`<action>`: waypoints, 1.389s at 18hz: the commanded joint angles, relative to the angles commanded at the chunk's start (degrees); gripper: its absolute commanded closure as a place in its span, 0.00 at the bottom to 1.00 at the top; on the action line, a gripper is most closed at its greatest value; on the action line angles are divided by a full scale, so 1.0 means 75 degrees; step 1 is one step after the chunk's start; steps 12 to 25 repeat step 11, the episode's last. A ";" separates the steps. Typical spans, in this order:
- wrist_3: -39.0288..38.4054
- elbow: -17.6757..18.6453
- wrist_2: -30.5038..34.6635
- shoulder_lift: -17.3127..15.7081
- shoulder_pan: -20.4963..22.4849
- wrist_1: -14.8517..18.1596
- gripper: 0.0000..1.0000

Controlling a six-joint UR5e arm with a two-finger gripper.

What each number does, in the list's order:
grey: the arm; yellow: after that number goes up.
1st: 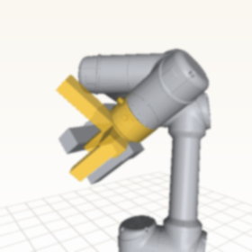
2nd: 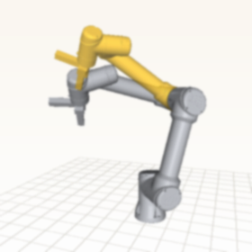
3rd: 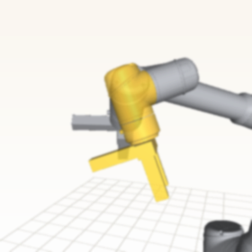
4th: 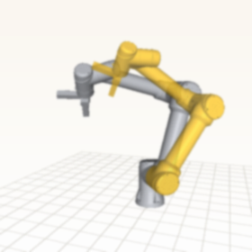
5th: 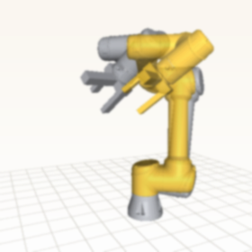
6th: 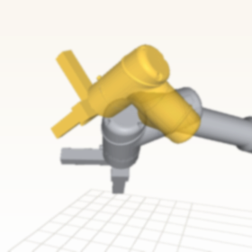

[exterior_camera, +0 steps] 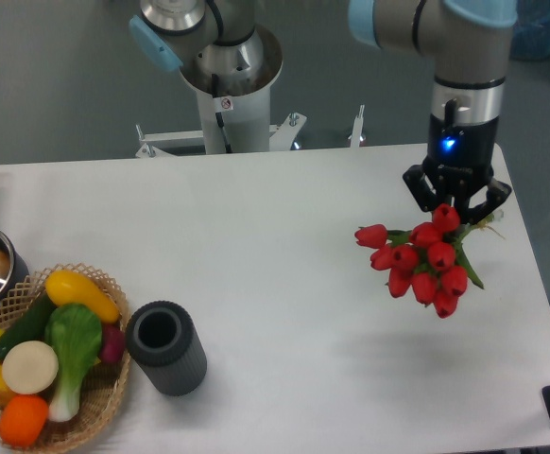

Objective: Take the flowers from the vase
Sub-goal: 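Carry the tulip bunch away from the vase over the table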

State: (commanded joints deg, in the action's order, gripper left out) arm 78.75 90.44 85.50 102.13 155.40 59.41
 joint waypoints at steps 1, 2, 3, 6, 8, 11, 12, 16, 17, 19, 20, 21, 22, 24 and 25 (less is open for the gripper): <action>0.0000 0.0000 0.0141 0.0023 -0.0036 0.0047 1.00; 0.0000 0.0000 0.0212 0.0024 -0.0048 0.0117 1.00; 0.0000 0.0000 0.0236 0.0035 -0.0059 0.0222 1.00; 0.0012 0.0000 0.0504 0.0070 -0.0083 0.0422 1.00; 0.0012 -0.0116 0.0692 0.0210 -0.0234 0.0481 1.00; -0.0058 -0.0468 0.0787 0.0433 -0.0364 0.0925 1.00; -0.0058 -0.0468 0.0787 0.0433 -0.0364 0.0925 1.00; -0.0058 -0.0468 0.0787 0.0433 -0.0364 0.0925 1.00; -0.0058 -0.0468 0.0787 0.0433 -0.0364 0.0925 1.00; -0.0058 -0.0468 0.0787 0.0433 -0.0364 0.0925 1.00; -0.0058 -0.0468 0.0787 0.0433 -0.0364 0.0925 1.00; -0.0058 -0.0468 0.0787 0.0433 -0.0364 0.0925 1.00; -0.0058 -0.0468 0.0787 0.0433 -0.0364 0.0925 1.00; -0.0058 -0.0468 0.0787 0.0433 -0.0364 0.0925 1.00; -0.0058 -0.0468 0.0787 0.0433 -0.0364 0.0925 1.00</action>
